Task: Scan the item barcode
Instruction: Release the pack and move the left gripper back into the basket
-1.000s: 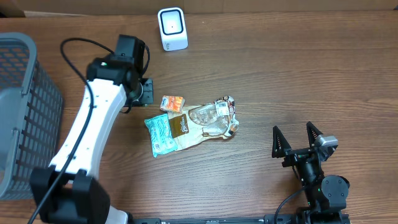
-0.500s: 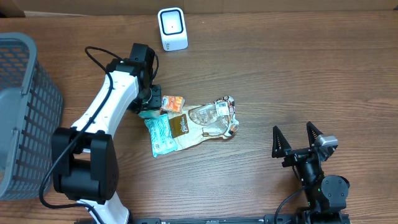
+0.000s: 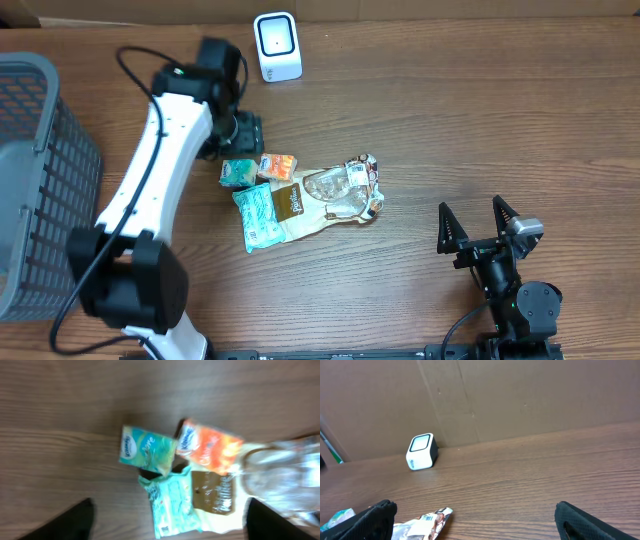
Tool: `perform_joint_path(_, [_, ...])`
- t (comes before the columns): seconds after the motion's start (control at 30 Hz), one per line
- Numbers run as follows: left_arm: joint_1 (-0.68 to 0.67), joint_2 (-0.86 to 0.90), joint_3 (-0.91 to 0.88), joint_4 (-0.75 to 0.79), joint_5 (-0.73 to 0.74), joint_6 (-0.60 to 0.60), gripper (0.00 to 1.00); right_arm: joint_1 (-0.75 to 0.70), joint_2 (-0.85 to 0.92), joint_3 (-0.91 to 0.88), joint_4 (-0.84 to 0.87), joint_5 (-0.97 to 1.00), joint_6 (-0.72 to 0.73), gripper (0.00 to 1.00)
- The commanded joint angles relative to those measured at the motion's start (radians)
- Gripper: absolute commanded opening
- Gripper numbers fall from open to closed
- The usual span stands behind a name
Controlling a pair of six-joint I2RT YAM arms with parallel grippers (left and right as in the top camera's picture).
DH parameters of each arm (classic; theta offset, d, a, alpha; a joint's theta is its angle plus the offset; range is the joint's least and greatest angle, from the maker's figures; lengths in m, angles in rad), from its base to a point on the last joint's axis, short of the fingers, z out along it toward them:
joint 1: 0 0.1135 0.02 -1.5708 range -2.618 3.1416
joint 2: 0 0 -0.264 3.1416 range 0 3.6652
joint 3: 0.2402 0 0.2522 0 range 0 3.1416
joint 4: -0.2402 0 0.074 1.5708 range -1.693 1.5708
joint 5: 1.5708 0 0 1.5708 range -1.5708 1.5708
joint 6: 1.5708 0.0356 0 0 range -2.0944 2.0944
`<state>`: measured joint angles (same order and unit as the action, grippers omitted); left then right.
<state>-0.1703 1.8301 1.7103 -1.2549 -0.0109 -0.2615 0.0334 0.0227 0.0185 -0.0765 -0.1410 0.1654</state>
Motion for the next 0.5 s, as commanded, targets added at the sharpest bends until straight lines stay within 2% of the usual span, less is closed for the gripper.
perform_joint_path(0.0, [0.051,-0.145,0.16,-0.068,-0.005,-0.008,1.0,0.001,-0.001,-0.01,0.003,0.009,0.01,1.0])
perform_joint_path(0.1, [0.115,-0.207,0.211,-0.111,-0.028,-0.008,1.0,0.001,-0.001,-0.01,0.003,0.009,0.01,1.0])
perform_joint_path(0.23, [0.267,-0.291,0.222,-0.173,-0.037,-0.009,1.0,0.001,-0.001,-0.01,0.003,0.009,0.01,1.0])
perform_joint_path(0.47, [0.673,-0.338,0.221,-0.191,-0.045,-0.054,0.99,0.001,-0.001,-0.01,0.003,0.009,0.01,1.0])
